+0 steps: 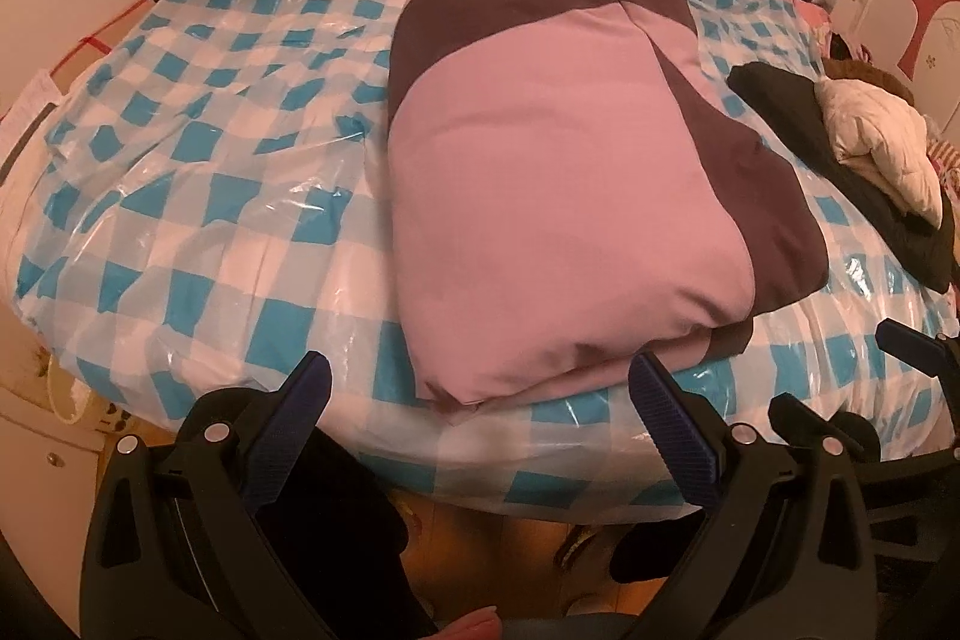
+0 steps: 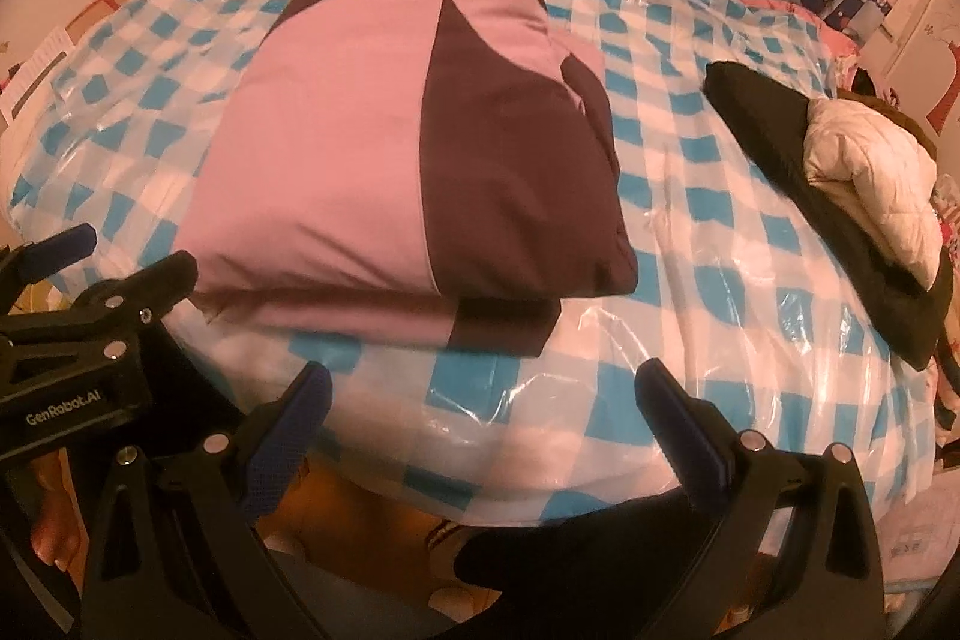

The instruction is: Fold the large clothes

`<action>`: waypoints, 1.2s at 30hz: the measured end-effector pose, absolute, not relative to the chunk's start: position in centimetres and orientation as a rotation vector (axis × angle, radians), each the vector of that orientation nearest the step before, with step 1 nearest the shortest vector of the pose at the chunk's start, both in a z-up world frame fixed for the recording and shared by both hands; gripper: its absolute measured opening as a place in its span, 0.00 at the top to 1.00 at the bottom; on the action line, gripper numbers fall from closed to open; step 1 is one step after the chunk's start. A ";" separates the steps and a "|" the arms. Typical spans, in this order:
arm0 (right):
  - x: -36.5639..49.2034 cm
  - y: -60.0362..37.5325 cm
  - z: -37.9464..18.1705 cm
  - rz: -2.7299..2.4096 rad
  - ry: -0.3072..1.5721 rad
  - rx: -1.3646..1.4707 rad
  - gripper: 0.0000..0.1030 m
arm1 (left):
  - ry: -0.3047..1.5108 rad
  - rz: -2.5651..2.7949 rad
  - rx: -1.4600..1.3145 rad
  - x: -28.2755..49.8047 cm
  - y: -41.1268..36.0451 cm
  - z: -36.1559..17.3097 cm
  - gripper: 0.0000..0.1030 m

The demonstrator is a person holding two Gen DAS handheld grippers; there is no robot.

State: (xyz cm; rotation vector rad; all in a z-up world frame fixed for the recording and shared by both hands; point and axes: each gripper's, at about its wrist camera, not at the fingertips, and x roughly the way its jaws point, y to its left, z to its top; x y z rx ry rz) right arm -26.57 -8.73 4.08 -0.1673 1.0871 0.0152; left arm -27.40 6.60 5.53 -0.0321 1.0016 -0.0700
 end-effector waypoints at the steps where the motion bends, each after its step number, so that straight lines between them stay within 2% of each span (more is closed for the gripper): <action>1: -26.6 -8.7 4.1 0.017 1.087 -0.169 0.05 | 1.001 -0.070 -0.028 -27.4 6.5 5.5 0.07; 36: -26.5 -7.8 4.2 0.037 1.079 -0.184 0.05 | 0.982 -0.063 -0.013 -27.7 6.3 6.6 0.07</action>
